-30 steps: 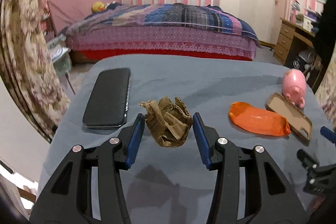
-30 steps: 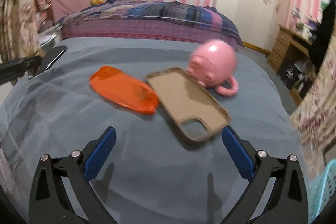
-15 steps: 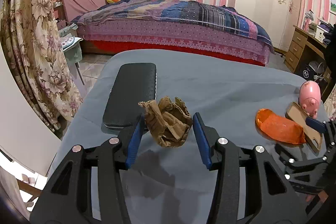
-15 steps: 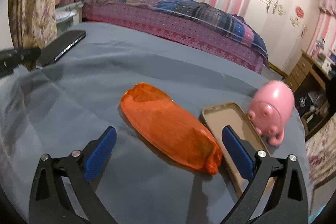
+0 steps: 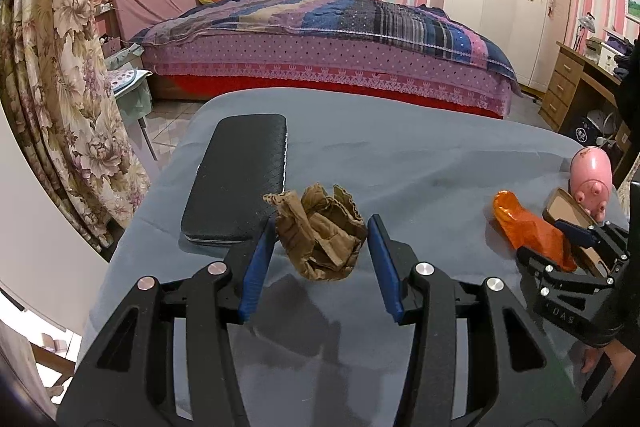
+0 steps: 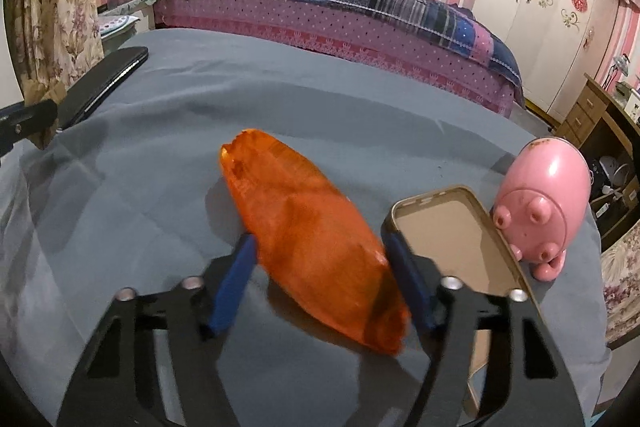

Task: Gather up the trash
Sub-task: 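Grasp the orange mesh bag with the right tool while the left tool holds the paper, then carry the brown paper and orange bag in both tools to the basket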

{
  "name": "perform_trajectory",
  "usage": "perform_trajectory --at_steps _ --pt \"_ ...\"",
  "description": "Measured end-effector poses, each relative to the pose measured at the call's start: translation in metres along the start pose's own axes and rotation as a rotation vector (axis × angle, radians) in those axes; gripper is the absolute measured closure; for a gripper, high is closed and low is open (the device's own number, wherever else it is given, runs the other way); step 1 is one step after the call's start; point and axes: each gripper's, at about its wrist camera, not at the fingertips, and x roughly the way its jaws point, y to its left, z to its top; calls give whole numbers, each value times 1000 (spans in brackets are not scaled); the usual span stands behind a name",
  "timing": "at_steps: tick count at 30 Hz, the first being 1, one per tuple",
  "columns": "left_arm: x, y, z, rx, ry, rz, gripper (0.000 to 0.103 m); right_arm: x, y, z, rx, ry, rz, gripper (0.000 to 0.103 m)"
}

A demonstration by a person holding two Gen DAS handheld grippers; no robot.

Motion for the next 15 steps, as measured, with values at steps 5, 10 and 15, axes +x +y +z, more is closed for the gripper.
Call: perform_trajectory --at_steps 5,10,15 --pt "0 -3 0 4 -3 -1 56 -1 -2 1 -9 -16 -5 66" --pt "0 -8 0 23 -1 3 56 -8 -8 0 -3 -41 -11 86" --pt "-3 -16 2 40 -7 -7 56 -21 -18 -5 13 -60 -12 90"
